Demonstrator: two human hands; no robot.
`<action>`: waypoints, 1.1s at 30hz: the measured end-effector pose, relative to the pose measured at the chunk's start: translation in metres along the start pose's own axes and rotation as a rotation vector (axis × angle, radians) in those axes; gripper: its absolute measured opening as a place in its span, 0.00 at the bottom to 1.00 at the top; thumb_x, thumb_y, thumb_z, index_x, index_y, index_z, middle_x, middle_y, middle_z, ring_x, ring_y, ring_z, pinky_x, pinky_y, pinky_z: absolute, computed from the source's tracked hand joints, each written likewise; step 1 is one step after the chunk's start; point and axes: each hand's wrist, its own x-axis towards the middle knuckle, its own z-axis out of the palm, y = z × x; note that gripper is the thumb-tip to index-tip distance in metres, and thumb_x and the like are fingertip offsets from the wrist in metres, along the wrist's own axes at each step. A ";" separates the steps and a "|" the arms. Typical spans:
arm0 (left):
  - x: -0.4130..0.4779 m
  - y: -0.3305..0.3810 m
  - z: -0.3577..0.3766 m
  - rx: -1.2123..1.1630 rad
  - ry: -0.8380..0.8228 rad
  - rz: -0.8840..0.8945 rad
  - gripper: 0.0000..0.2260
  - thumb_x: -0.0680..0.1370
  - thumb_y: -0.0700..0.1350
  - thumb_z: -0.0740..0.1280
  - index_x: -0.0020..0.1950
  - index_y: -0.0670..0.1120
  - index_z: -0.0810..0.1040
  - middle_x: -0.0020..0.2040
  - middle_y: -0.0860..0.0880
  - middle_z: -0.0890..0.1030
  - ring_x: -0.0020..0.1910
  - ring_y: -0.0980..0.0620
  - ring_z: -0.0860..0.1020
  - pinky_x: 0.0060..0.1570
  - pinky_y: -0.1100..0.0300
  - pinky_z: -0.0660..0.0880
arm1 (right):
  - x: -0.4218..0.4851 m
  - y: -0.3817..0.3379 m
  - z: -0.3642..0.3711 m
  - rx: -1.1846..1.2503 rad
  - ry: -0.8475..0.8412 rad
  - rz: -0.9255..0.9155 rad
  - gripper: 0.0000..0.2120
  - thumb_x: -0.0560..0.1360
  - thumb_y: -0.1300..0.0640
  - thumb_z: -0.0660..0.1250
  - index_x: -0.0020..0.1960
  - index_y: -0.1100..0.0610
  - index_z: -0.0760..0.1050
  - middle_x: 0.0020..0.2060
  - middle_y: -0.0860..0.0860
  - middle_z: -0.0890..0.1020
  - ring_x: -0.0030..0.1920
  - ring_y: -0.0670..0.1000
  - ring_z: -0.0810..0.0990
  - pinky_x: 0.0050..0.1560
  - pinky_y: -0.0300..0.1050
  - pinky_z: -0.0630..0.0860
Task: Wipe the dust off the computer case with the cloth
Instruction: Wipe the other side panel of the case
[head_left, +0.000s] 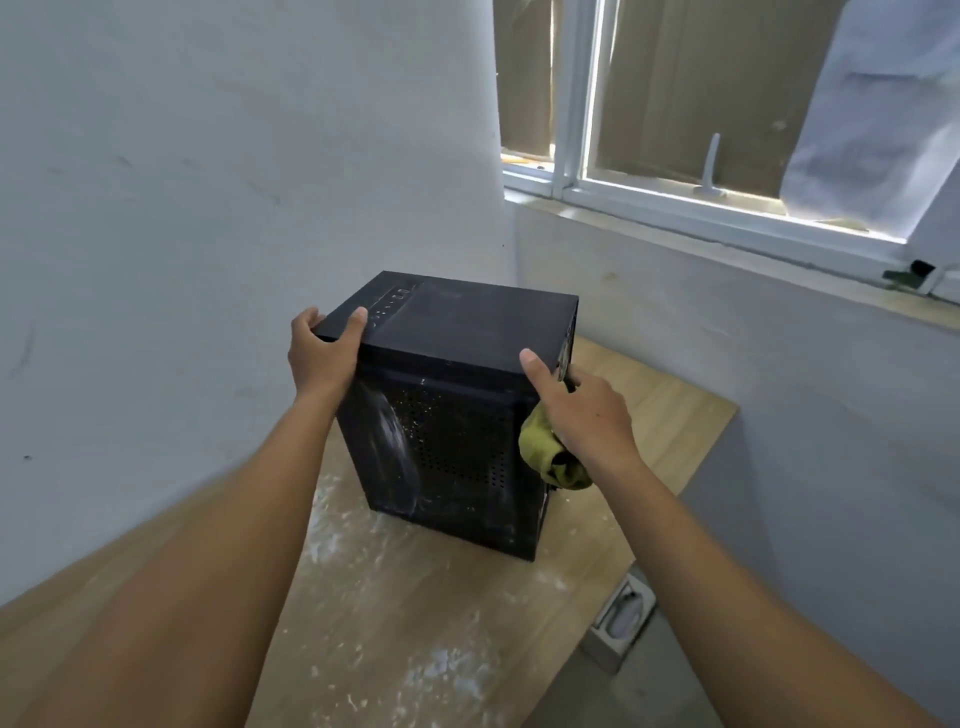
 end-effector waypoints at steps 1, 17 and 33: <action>0.003 -0.001 0.001 -0.014 0.002 -0.008 0.31 0.76 0.57 0.69 0.74 0.45 0.65 0.69 0.49 0.71 0.64 0.51 0.71 0.60 0.61 0.67 | 0.000 0.000 0.003 0.016 0.002 0.012 0.46 0.61 0.17 0.50 0.64 0.47 0.75 0.55 0.51 0.81 0.57 0.56 0.77 0.58 0.56 0.75; -0.038 0.001 -0.014 -0.010 0.219 -0.045 0.22 0.76 0.53 0.70 0.66 0.44 0.76 0.58 0.52 0.77 0.55 0.54 0.75 0.61 0.59 0.72 | 0.030 0.009 -0.003 0.222 -0.025 -0.112 0.25 0.73 0.35 0.64 0.66 0.45 0.75 0.50 0.45 0.76 0.52 0.49 0.74 0.52 0.45 0.70; -0.164 0.034 0.039 0.068 0.744 -0.177 0.17 0.76 0.54 0.69 0.63 0.49 0.77 0.48 0.58 0.76 0.51 0.53 0.76 0.54 0.60 0.72 | 0.126 0.027 -0.060 0.190 -0.549 -0.354 0.13 0.74 0.40 0.67 0.45 0.49 0.82 0.40 0.43 0.83 0.42 0.45 0.81 0.39 0.39 0.72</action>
